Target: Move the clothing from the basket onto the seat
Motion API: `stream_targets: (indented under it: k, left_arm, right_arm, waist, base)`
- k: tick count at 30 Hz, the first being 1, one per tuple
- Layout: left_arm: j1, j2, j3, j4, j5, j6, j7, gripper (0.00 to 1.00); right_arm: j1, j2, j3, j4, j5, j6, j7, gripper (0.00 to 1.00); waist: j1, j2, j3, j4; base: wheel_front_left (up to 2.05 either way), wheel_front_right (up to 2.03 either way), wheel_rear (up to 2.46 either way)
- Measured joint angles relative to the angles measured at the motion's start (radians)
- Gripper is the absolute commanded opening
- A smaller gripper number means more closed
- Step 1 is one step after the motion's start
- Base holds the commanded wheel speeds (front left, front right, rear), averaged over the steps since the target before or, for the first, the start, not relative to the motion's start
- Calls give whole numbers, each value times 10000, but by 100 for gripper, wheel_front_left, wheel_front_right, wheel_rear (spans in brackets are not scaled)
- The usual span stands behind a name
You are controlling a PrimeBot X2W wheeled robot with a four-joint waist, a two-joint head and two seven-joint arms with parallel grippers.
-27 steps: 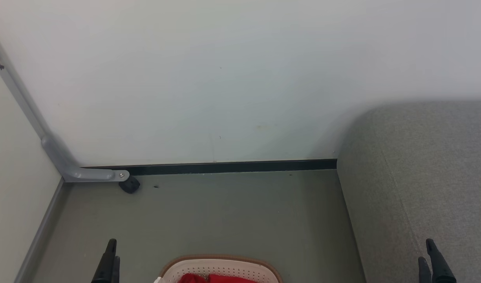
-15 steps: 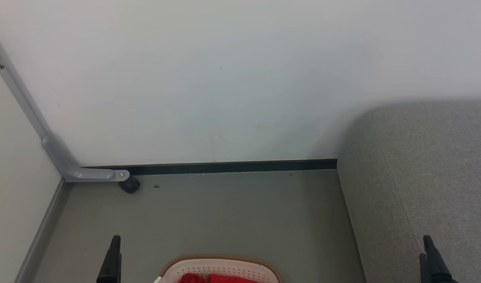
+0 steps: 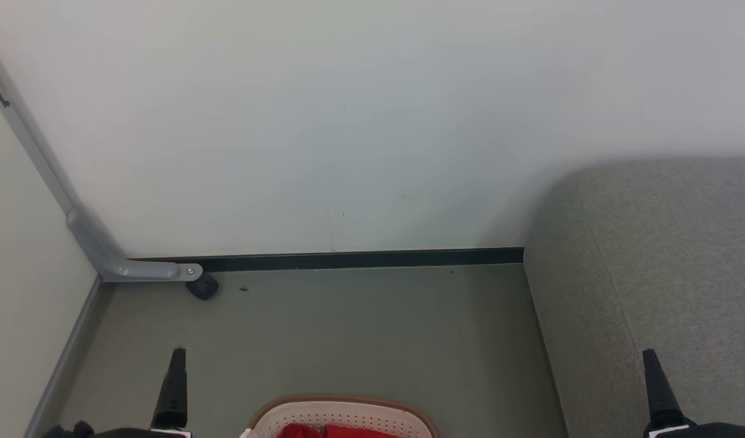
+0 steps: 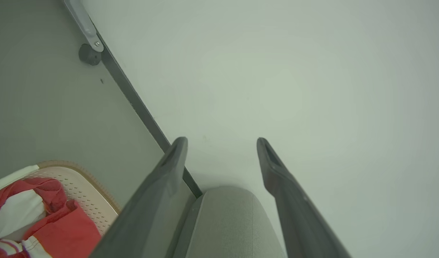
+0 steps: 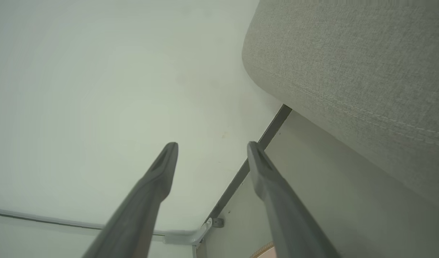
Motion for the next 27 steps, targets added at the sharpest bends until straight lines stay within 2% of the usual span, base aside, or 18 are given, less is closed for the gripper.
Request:
stream_targets:
  k: [8,27]
  left_arm:
    - [-78,38,-234,-211,1783,270,-290,100]
    - [-235,558,-1390,-318,5758,708,-974,100]
  right_arm:
    - [-122,-318,554,-33,-1463,-263,-291,100]
    - [-217,-980,1862,12,-4661,-892,-989,100]
  waist:
    - [0,0,-44,16]
    - [0,0,-141,38]
  base:
    - [0,0,0]
    - [0,0,0]
